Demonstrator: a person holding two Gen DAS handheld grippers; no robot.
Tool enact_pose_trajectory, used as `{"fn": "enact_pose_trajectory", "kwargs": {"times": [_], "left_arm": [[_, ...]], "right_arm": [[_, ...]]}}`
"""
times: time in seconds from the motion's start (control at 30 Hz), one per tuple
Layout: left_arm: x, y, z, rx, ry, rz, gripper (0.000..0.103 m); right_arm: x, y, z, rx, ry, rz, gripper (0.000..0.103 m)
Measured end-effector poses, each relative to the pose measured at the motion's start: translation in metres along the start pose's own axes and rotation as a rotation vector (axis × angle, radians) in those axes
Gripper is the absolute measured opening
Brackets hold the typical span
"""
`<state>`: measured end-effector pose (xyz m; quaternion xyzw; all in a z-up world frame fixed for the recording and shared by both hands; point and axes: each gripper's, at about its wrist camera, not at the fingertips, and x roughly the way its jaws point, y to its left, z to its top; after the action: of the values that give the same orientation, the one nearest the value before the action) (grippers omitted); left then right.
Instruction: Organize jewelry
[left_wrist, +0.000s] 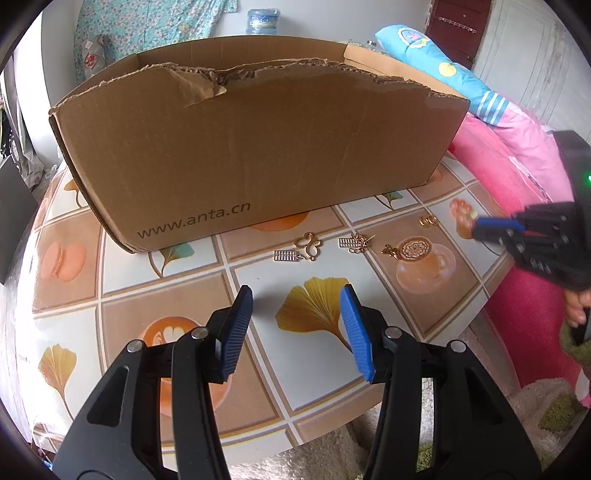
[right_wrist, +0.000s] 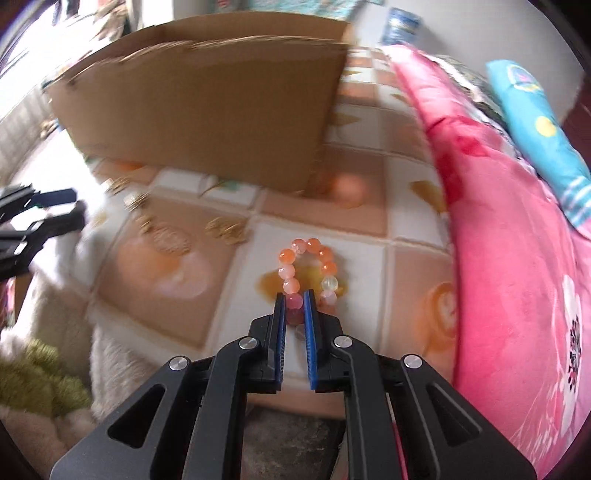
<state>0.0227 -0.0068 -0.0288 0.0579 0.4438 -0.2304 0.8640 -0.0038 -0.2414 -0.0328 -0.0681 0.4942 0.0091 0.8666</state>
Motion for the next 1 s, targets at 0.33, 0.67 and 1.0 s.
{"fn": "enact_pose_trajectory", "kwargs": {"times": [0.33, 0.67, 1.0], "left_arm": [[-0.003, 0.000, -0.001, -0.002, -0.005, 0.025, 0.047], [0.006, 0.014, 0.014, -0.020, -0.007, 0.038, 0.042], [0.019, 0.002, 0.024, 0.064, 0.035, 0.088, 0.028]], "right_arm": [[0.016, -0.001, 0.031, 0.091, -0.079, 0.062, 0.013], [-0.011, 0.014, 0.025, 0.184, -0.169, 0.256, 0.030], [-0.002, 0.061, 0.026, 0.082, -0.156, 0.331, 0.030]]}}
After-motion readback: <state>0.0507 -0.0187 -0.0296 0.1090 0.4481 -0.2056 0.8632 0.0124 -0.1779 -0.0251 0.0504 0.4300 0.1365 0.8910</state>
